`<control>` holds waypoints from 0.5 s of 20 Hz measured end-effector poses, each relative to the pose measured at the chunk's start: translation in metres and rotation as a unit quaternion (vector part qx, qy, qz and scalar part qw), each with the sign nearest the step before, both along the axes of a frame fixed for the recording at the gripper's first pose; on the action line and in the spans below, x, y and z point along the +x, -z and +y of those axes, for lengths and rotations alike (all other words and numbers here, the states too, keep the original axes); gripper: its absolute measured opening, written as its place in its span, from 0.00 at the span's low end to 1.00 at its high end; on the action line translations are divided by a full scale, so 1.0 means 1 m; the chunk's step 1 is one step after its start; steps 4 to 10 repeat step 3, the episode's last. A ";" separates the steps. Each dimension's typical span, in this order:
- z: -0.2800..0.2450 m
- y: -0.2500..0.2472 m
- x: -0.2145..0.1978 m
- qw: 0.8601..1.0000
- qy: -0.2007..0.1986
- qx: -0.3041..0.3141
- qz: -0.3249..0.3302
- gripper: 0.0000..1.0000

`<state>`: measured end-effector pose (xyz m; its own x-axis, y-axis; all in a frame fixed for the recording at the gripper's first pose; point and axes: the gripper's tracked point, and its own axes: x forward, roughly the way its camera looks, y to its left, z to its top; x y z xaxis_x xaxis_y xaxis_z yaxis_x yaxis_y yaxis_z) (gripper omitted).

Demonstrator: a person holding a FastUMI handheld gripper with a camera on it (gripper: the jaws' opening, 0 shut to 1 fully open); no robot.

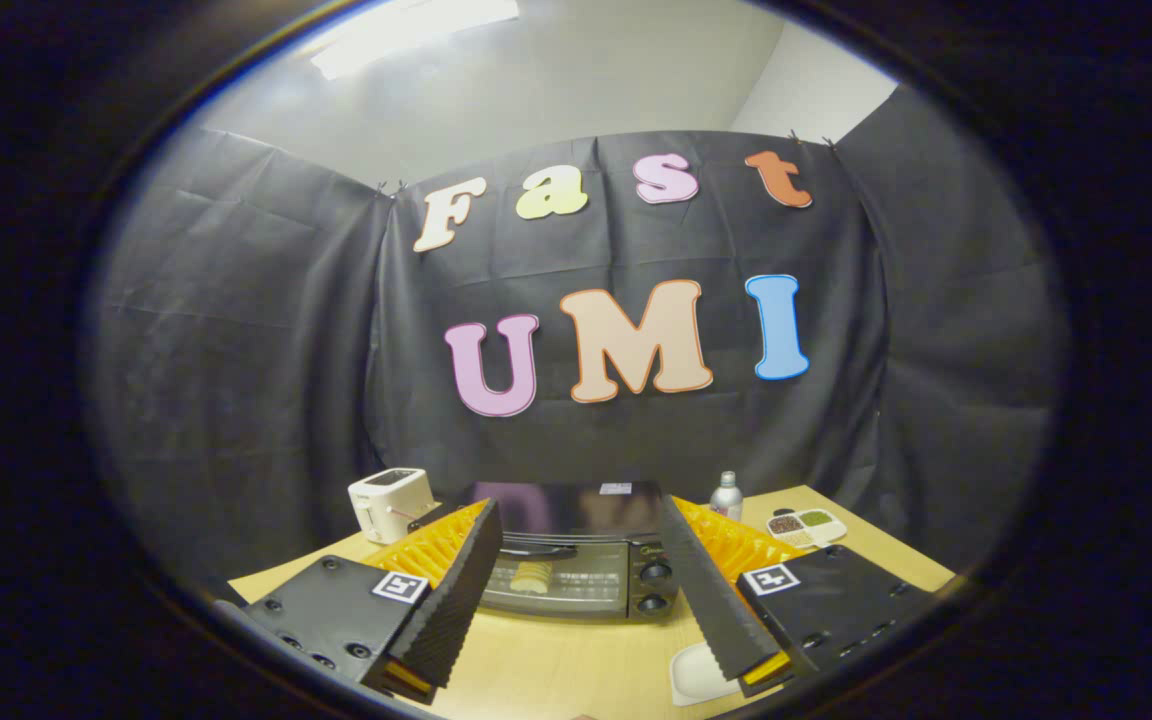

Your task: Open the toaster oven, put the food inside, and close the toaster oven door.

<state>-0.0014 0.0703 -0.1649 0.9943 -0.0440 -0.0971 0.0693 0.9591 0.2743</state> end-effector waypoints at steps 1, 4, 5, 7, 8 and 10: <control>-0.001 0.003 -0.005 1.000 -0.001 -0.002 0.002 0.98; -0.006 0.006 -0.013 1.000 0.000 -0.004 0.003 0.98; -0.006 0.006 -0.013 1.000 0.000 -0.004 0.003 0.98; -0.006 0.006 -0.013 1.000 0.000 -0.004 0.003 0.98; -0.006 0.006 -0.013 1.000 0.000 -0.004 0.003 0.98; -0.006 0.006 -0.013 1.000 0.000 -0.004 0.003 0.98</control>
